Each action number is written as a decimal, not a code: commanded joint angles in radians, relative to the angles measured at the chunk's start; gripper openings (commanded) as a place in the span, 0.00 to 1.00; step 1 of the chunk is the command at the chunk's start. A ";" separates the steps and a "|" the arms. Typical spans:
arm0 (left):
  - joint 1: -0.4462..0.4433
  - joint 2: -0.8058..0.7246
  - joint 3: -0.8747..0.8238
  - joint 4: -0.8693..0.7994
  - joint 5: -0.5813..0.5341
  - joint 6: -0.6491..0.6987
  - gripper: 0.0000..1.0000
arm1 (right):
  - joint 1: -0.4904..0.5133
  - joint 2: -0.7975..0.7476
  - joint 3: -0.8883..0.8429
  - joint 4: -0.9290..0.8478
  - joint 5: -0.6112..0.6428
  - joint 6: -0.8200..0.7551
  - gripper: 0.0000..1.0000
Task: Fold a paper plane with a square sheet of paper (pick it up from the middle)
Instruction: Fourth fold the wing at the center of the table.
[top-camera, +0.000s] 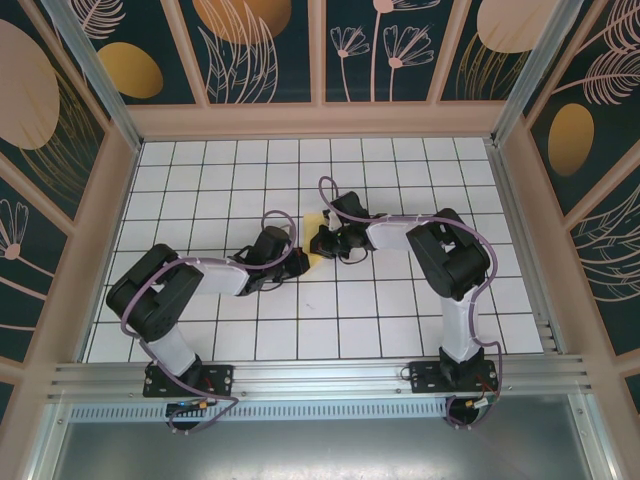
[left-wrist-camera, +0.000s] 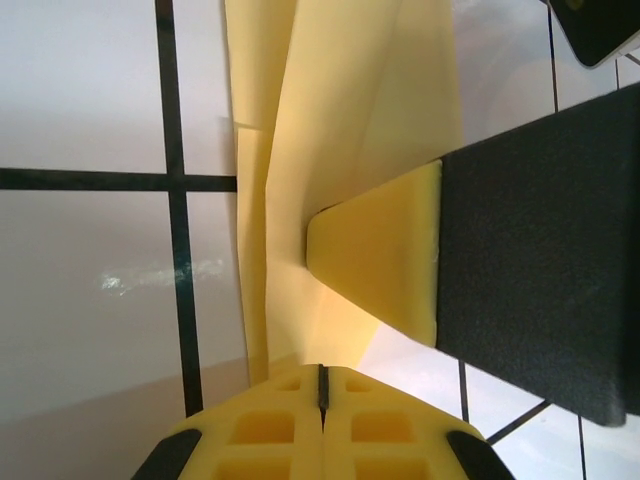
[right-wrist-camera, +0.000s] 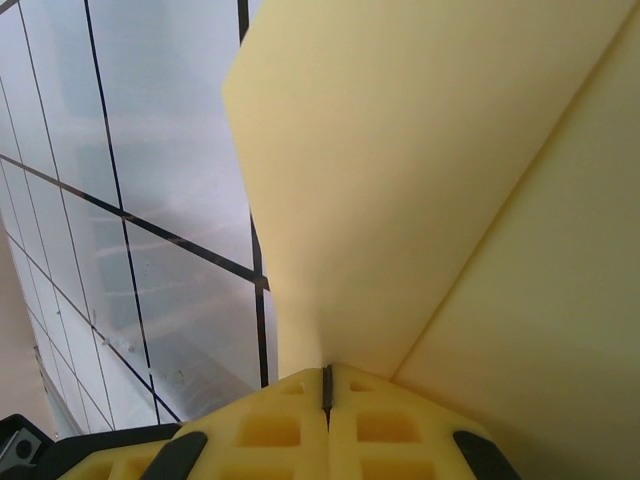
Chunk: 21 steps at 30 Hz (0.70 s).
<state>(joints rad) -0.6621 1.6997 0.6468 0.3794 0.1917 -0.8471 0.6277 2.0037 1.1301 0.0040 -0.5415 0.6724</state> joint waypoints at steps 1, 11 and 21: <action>-0.002 0.033 0.025 0.030 -0.015 0.005 0.00 | -0.004 -0.031 -0.003 0.009 -0.019 0.000 0.02; -0.002 0.025 -0.041 -0.041 0.021 0.005 0.00 | -0.017 0.042 0.066 -0.065 0.029 -0.067 0.02; -0.002 0.021 -0.084 -0.087 0.051 0.022 0.00 | -0.075 0.126 0.158 -0.112 0.070 -0.117 0.02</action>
<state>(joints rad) -0.6617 1.7145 0.6102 0.4210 0.2066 -0.8429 0.5896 2.0792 1.2533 -0.0849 -0.5510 0.5976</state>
